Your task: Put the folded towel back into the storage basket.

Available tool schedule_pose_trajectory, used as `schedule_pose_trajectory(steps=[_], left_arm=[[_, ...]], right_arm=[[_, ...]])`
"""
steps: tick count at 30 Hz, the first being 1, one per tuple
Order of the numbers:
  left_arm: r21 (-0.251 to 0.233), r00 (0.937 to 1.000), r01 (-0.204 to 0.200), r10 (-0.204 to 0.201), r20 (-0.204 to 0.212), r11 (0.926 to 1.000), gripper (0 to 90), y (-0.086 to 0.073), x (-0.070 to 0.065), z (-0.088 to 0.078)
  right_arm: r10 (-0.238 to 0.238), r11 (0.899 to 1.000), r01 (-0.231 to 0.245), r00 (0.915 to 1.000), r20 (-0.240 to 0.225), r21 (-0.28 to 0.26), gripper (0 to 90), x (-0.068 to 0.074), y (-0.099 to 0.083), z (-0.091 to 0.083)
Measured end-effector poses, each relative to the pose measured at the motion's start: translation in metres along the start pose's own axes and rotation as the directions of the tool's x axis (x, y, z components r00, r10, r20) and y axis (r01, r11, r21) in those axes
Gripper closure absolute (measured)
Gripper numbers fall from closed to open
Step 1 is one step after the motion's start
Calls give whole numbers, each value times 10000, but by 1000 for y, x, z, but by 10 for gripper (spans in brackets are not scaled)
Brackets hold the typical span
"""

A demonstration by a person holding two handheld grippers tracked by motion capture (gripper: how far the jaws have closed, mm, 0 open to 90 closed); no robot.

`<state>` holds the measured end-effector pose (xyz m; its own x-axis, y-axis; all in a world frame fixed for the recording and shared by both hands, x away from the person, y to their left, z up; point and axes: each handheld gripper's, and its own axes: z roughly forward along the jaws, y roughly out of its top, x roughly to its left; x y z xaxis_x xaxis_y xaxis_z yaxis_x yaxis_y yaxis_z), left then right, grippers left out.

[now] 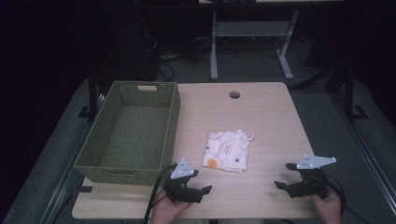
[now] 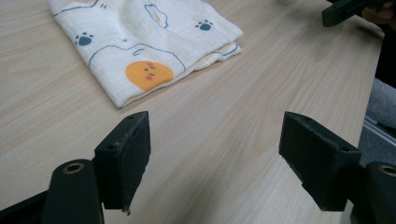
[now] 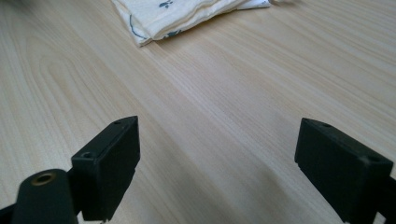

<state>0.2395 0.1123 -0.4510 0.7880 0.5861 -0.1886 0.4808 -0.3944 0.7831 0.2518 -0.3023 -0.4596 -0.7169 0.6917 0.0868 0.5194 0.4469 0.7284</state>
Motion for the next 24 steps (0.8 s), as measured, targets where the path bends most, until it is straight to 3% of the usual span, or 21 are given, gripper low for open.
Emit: schedule_pose_trajectory(steps=[3,11,24], left_arm=[[101,9999,-130,131,-20,9999,250,-1,0,1],[113,10000,-13,13,58,9999,250,-1,3,3],[319,9967,-817,816,35,9961,249,29,-5,6]], right_arm=[[15,10000,-15,10000,-31,-82,135,-1,0,0],[11,10000,-12,10000,-83,-93,135,0,1,1],[-4,9995,3,10000,-43,-303,136,1,2,-2]])
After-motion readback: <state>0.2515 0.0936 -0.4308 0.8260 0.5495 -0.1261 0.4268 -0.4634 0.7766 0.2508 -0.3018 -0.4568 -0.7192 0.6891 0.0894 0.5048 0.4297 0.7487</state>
